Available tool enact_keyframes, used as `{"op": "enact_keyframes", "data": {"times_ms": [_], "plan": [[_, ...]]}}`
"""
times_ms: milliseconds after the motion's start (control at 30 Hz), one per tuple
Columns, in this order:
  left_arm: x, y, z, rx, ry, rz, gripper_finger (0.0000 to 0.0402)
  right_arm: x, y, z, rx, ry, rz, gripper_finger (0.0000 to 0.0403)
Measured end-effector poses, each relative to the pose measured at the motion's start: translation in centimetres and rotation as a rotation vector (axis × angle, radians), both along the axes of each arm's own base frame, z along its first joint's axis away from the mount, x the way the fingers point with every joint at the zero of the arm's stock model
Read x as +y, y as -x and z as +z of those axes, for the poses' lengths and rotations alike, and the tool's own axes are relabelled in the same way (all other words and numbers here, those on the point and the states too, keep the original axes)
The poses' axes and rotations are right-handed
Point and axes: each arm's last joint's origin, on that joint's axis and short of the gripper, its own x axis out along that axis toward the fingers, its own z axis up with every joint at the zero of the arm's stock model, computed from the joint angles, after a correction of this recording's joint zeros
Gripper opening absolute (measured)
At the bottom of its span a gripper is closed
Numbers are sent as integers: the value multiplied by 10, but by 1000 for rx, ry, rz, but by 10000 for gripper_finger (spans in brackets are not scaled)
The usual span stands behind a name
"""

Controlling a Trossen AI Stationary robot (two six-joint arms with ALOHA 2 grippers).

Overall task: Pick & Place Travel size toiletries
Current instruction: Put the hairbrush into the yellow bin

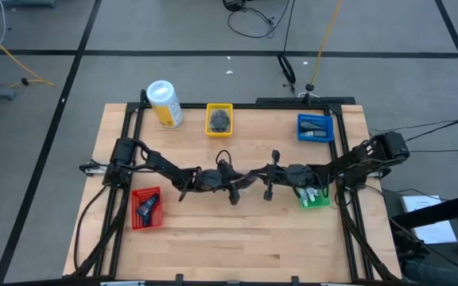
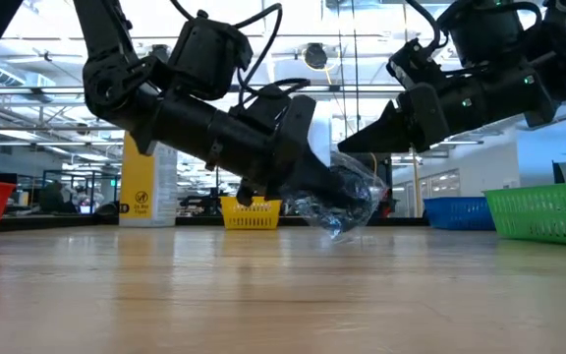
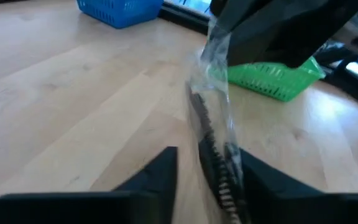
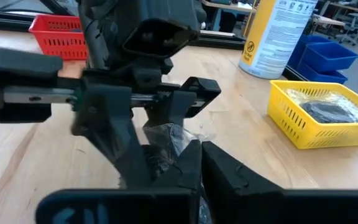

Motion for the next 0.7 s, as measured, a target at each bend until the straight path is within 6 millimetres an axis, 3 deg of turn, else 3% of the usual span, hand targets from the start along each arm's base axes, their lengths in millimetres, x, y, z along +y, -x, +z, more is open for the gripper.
{"op": "enact_keyframes", "data": {"times_ms": [200, 300, 433, 600, 700], "plan": [[-3, 3, 2, 49, 0, -12, 16, 1, 2, 8, -30, -1, 1, 50], [-5, 10, 20, 114, -8, 17, 24, 5, 10, 15, -52, -8, 22, 79], [5, 34, 65, 194, -68, 204, 39, 10, 27, 19, -88, -27, 51, 101], [57, 62, 113, 169, -36, 416, 13, 8, 46, 12, -118, -72, 50, 102], [99, 71, 120, 142, 36, 510, 14, 6, 55, 7, -145, -85, 45, 97]]}}
